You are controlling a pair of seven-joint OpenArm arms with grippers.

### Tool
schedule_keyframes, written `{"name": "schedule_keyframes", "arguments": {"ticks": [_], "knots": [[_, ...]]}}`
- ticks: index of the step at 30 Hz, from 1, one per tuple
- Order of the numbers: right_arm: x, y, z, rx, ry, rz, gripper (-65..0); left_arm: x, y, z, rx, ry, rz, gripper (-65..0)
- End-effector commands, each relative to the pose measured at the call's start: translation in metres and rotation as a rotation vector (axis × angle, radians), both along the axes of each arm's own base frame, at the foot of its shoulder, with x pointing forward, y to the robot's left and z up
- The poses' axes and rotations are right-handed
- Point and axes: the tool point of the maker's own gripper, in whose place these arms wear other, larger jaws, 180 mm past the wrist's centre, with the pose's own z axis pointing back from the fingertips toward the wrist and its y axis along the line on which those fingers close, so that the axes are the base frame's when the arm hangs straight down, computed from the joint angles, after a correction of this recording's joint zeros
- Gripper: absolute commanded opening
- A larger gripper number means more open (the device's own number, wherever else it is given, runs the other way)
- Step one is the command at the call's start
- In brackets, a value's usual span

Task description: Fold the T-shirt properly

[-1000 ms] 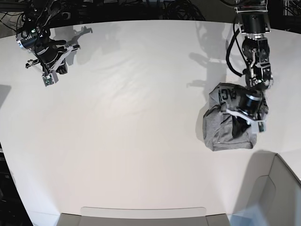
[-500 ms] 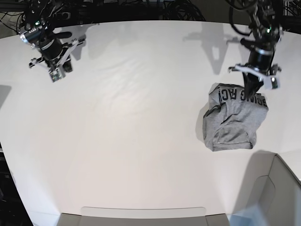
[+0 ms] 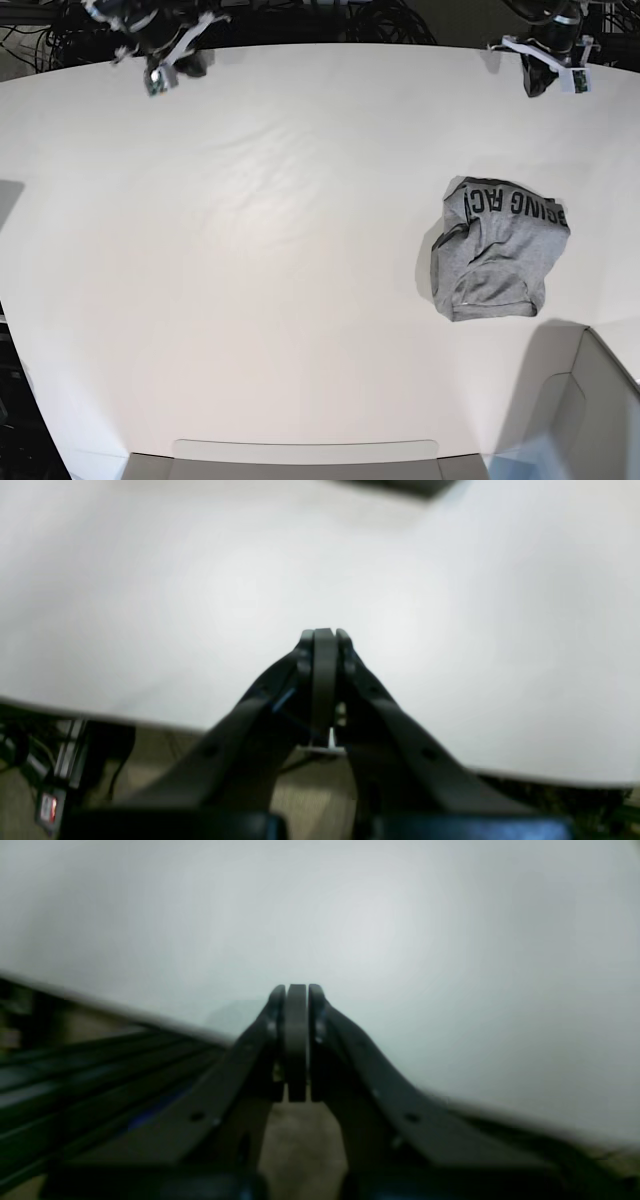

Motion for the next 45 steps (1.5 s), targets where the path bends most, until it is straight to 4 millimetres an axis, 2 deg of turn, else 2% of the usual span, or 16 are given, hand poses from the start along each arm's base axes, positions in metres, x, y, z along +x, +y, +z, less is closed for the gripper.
{"name": "schedule_keyframes", "arguments": {"ticks": [1,6,10,15,19,22,25,28,31,34,35,39,42,43,45], "knots": [[-0.006,0.004,0.009,0.025,-0.032,0.013,-64.8,-0.003,0.001,0.007,0.016,-0.004,-0.032,-65.0],[-0.052,0.020,0.015,0.167,0.018,-0.045,-64.8,-0.027,-0.014,0.002,-0.017,0.065,-0.157,-65.0],[-0.077,0.022,0.024,0.265,0.014,-0.139,-64.8,-0.047,-0.014,-0.003,0.011,0.126,-0.186,-65.0],[-0.103,0.011,0.008,0.314,0.016,-0.271,-64.8,-0.078,-0.022,-0.015,0.006,0.199,-0.139,-65.0],[-0.134,0.004,-0.024,0.298,0.073,-0.337,-64.8,-0.103,-0.028,-0.031,0.011,0.235,-0.067,-65.0],[-0.155,0.000,-0.051,0.271,0.110,-0.359,-64.8,-0.135,-0.033,-0.052,-0.007,0.284,-0.016,-65.0],[-0.168,-0.012,-0.084,0.252,0.127,-0.430,-64.8,-0.174,-0.041,-0.086,-0.046,0.360,0.027,-65.0],[-0.179,-0.036,-0.120,0.211,0.141,-0.516,-64.8,-0.190,-0.058,-0.128,-0.113,0.398,0.031,-65.0],[-0.184,-0.057,-0.150,0.173,0.147,-0.585,-64.8,-0.224,-0.075,-0.164,-0.180,0.472,0.088,-65.0],[-0.187,-0.071,-0.173,0.147,0.171,-0.625,-64.8,-0.251,-0.092,-0.192,-0.242,0.507,0.154,-65.0],[-0.188,-0.073,-0.180,0.145,0.189,-0.629,-64.8,-0.257,-0.090,-0.199,-0.245,0.515,0.167,-65.0],[-0.184,-0.088,-0.203,0.137,0.247,-0.656,-64.7,-0.272,-0.090,-0.233,-0.289,0.560,0.243,-65.0],[-0.174,-0.106,-0.213,0.134,0.266,-0.683,-64.7,-0.270,-0.084,-0.251,-0.304,0.594,0.294,-65.0],[-0.170,-0.111,-0.215,0.134,0.268,-0.692,-64.7,-0.271,-0.076,-0.254,-0.270,0.607,0.311,-65.0],[-0.164,-0.125,-0.222,0.060,0.284,-0.685,-64.6,-0.228,-0.033,-0.260,-0.107,0.518,0.284,-65.0]]}}
